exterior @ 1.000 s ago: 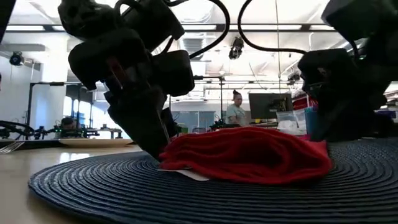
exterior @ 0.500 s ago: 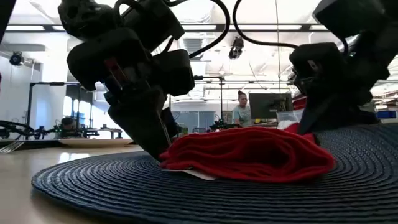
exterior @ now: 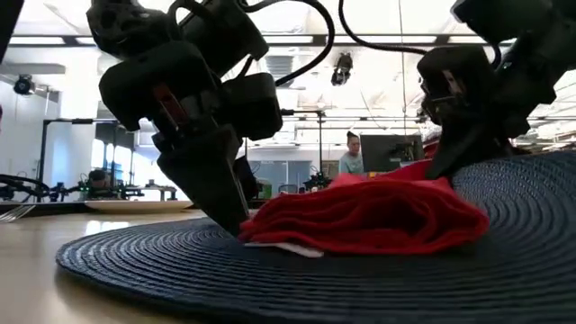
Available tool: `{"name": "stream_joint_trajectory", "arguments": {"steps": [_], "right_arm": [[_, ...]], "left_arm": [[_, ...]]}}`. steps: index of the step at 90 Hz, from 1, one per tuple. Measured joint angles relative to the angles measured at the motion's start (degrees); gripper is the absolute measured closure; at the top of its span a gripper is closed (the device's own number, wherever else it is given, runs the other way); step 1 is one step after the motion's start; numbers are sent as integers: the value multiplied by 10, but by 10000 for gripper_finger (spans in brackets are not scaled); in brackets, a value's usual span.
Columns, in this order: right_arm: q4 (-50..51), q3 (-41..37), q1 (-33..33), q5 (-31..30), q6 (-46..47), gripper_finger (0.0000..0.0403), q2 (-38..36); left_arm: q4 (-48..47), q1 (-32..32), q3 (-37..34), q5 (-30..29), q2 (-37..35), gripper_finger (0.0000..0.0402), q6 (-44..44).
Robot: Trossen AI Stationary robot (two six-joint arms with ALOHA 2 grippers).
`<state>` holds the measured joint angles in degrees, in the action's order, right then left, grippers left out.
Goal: Set table place
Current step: Fold the red napkin on the table
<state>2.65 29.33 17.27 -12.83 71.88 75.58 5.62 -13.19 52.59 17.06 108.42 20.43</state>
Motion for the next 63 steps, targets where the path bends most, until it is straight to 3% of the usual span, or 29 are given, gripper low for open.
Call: {"name": "stream_joint_trajectory", "arguments": {"steps": [32, 63], "right_arm": [[43, 2, -1, -9, -36, 383, -38], [18, -1, -8, -10, -68, 281, -28]], "left_arm": [[9, 0, -6, 7, 0, 402, 2], [11, -2, -7, 22, 0, 402, 2]]}}
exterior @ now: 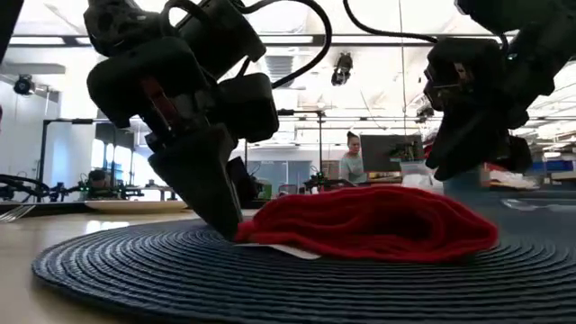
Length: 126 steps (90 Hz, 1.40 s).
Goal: Set table place
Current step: Fold the red napkin on the table
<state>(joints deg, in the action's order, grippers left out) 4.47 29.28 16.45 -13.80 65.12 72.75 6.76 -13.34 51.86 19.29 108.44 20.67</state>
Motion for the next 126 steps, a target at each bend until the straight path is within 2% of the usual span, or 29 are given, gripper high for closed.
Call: {"name": "stream_joint_trajectory", "arguments": {"steps": [12, 36, 72, 100, 126], "right_arm": [[-4, -3, -12, 10, -5, 264, 6], [-6, -12, -26, 45, 7, 281, 41], [-95, -12, -30, 67, 1, 277, 98], [-77, -14, -38, 63, -13, 297, 77], [-47, -14, -57, 63, -17, 277, 74]], "left_arm": [[0, 0, 0, -2, 0, 402, -1], [0, 0, 0, -5, 0, 402, 0], [2, 0, 0, -7, 0, 402, 0], [3, 0, 0, -7, 0, 402, 0], [5, 0, 0, -7, 0, 401, 0]]}}
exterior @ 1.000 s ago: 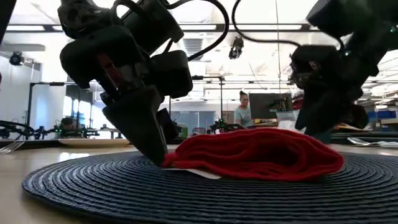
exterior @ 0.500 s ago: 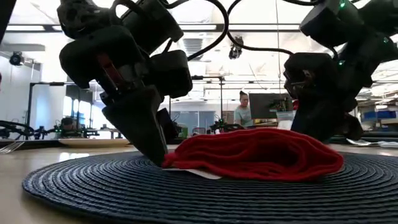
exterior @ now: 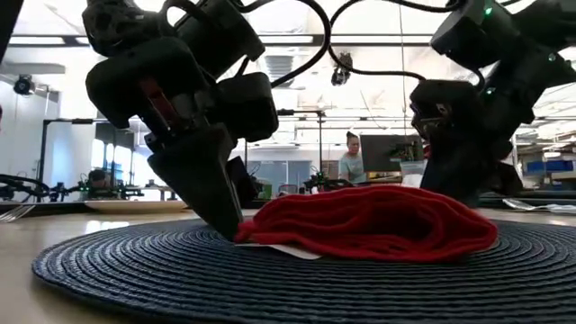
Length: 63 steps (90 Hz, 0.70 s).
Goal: Set table place
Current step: Fold the red napkin on the table
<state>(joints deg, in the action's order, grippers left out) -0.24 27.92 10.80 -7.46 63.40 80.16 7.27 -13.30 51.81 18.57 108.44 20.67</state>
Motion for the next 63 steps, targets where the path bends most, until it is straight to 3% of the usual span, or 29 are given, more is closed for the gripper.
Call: {"name": "stream_joint_trajectory", "arguments": {"steps": [22, 41, 63], "right_arm": [[0, 0, -1, 3, 0, 266, 1], [-28, 0, -1, 44, -13, 284, 11], [-71, 0, -1, 45, -21, 301, 17]], "left_arm": [[0, 0, 0, 0, 0, 402, 2], [1, 0, 0, 0, 0, 402, 0], [3, 1, 0, 0, 0, 402, 0]]}}
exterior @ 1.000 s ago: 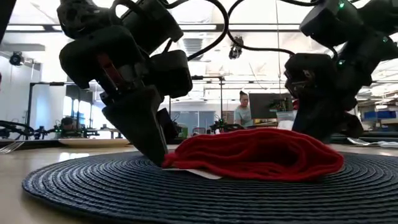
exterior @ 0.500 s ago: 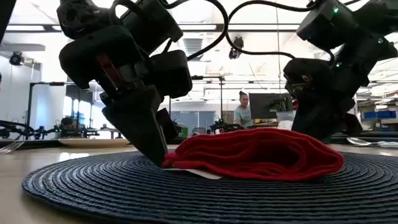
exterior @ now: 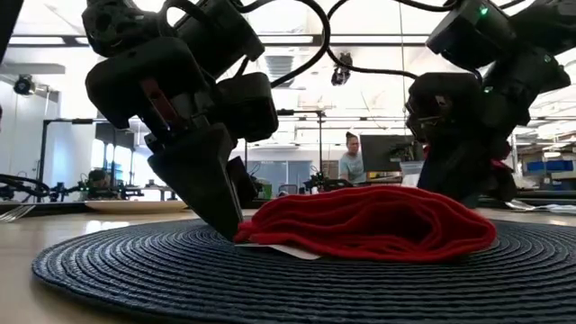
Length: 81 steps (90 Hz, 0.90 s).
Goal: Set table place
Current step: Fold the red napkin on the table
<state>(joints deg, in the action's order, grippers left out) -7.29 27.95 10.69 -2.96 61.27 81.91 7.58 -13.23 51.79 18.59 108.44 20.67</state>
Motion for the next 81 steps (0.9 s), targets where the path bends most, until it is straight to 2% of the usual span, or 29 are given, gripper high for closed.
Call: {"name": "stream_joint_trajectory", "arguments": {"steps": [14, 29, 58, 81], "right_arm": [[-3, 0, -6, -1, 2, 320, 0], [-11, 0, -6, -5, 2, 392, 0], [1, 54, -6, 10, -46, 401, -23], [126, 123, -24, 15, -121, 402, -76]], "left_arm": [[1, 0, 0, 0, 0, 402, 0], [1, 0, 0, 0, 0, 402, 0], [1, 0, 0, 0, 0, 402, 21], [2, 0, 0, -1, -1, 402, 43]]}}
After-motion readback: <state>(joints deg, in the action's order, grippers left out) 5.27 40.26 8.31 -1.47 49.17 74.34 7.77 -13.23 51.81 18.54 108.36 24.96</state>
